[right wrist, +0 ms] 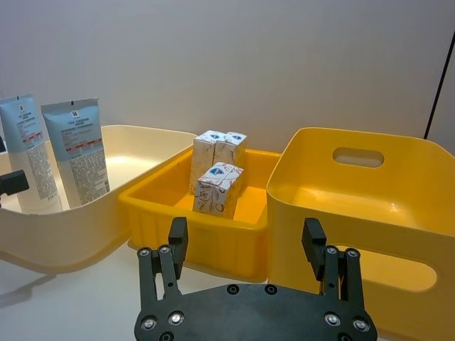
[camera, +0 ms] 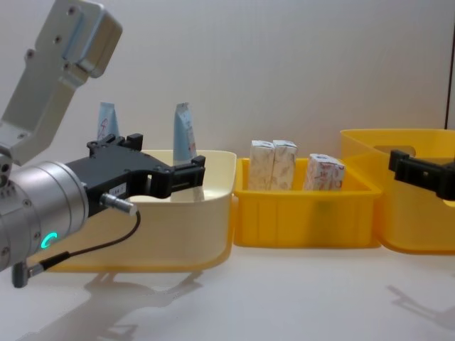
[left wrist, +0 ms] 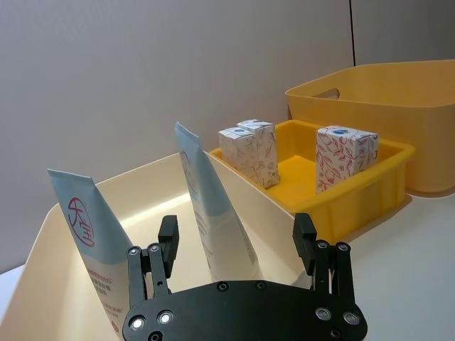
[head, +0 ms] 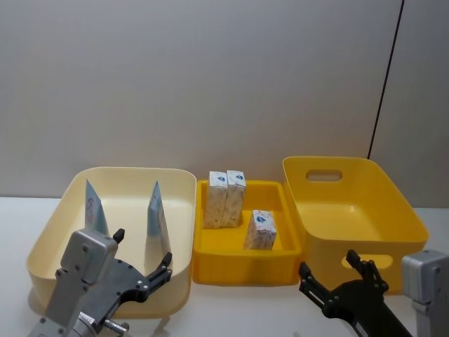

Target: Bimanual collaborative sorting of washing and personal care products

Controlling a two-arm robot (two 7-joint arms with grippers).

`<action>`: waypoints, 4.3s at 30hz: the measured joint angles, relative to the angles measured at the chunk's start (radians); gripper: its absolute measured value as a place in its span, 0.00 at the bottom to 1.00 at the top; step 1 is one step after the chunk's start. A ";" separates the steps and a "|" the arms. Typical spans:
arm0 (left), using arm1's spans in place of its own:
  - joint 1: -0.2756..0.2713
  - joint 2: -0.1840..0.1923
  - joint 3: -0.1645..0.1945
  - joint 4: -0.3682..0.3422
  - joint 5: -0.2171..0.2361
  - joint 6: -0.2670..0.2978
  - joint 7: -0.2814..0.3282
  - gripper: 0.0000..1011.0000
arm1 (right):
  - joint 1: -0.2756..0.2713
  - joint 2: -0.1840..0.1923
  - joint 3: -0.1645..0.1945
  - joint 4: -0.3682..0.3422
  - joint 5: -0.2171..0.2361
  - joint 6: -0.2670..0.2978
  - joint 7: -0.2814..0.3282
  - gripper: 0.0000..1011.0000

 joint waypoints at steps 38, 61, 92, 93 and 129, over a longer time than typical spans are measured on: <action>0.000 0.000 0.000 0.000 0.000 0.000 0.000 0.99 | 0.000 0.000 0.000 0.000 0.000 0.000 0.000 0.99; 0.000 0.000 0.000 0.000 0.000 0.000 0.000 0.99 | 0.108 -0.006 0.002 -0.089 -0.015 0.252 -0.036 0.99; 0.000 0.000 0.000 0.000 0.000 0.000 0.000 0.99 | 0.359 -0.224 -0.059 -0.052 0.003 0.842 -0.182 0.99; 0.000 0.000 0.000 0.000 0.000 0.000 0.000 0.99 | 0.362 -0.231 -0.061 -0.043 0.002 0.844 -0.185 0.99; 0.000 0.000 0.000 0.000 0.000 0.000 0.000 0.99 | 0.496 -0.365 -0.074 0.224 -0.062 0.862 -0.267 0.99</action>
